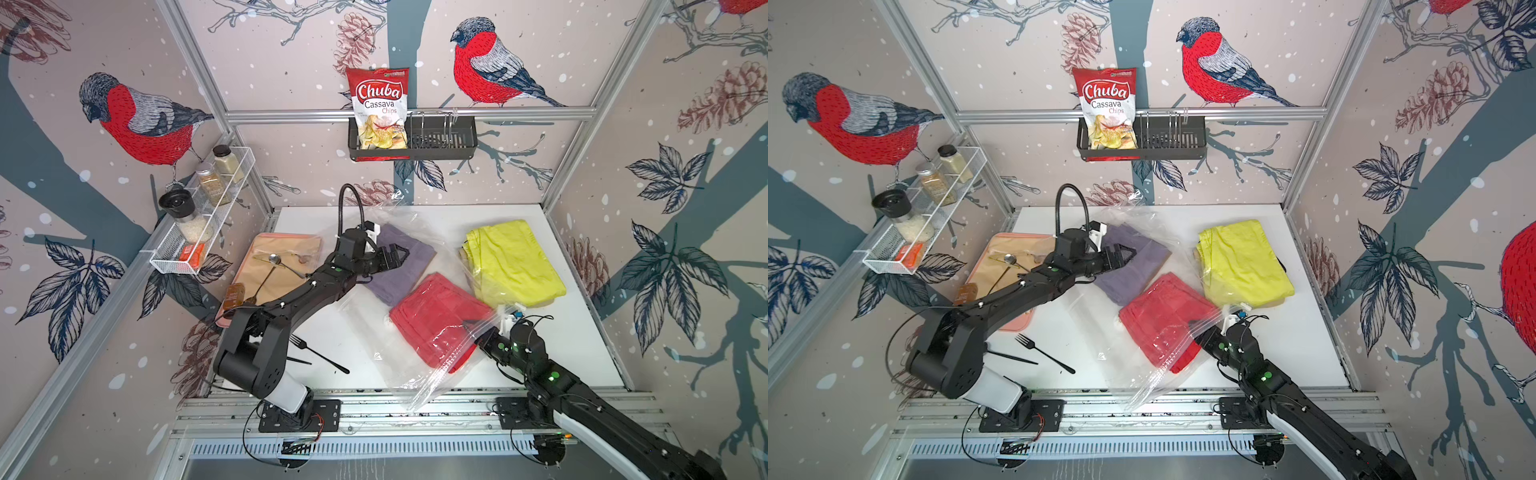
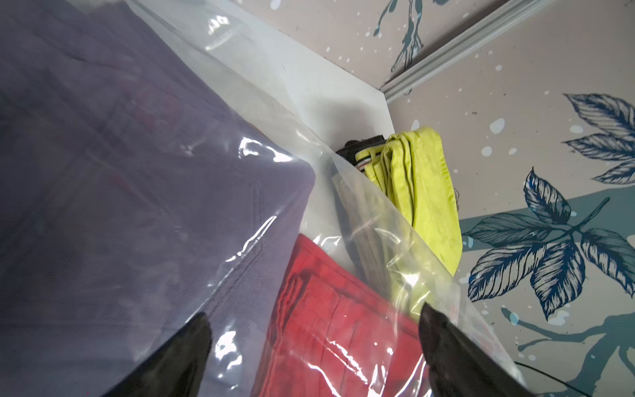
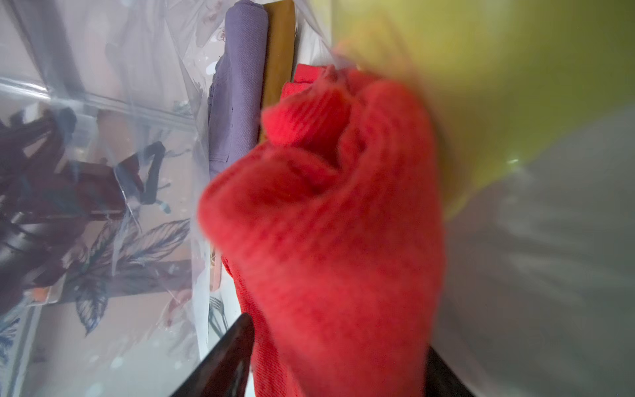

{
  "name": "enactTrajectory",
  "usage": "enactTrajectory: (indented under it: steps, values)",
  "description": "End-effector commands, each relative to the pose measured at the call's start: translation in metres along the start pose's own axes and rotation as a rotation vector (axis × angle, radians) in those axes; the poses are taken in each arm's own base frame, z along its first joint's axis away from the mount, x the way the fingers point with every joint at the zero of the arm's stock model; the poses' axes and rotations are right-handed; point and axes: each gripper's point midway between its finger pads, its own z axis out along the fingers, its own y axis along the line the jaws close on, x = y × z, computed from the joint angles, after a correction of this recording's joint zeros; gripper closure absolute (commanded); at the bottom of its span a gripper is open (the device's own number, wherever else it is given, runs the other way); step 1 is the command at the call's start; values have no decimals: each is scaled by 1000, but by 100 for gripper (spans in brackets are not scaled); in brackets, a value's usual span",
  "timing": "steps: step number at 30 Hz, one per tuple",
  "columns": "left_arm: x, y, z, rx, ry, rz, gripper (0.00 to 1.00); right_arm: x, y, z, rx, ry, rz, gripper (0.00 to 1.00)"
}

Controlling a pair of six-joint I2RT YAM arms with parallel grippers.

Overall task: Take the trousers out of the vacuum bag
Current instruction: Take out the trousers from the vacuum bag.

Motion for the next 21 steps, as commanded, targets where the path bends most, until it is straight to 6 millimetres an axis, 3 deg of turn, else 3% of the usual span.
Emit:
enactTrajectory:
  steps: [1,6,7,11,16,21]
  values:
    - [-2,8,15,-29,-28,35,7,7,-1,2,-17,25,12,35]
    - [20,27,42,-56,34,14,8,13,0,6,-25,51,12,33]
    - [16,26,46,-58,29,18,8,15,0,6,-23,56,11,31]
    - [32,54,63,-130,78,-33,8,20,0,9,-31,71,14,28]
    - [43,74,70,-178,90,-68,9,23,1,12,-36,79,10,25]
    - [40,99,64,-216,78,-118,11,20,3,17,-31,71,4,27]
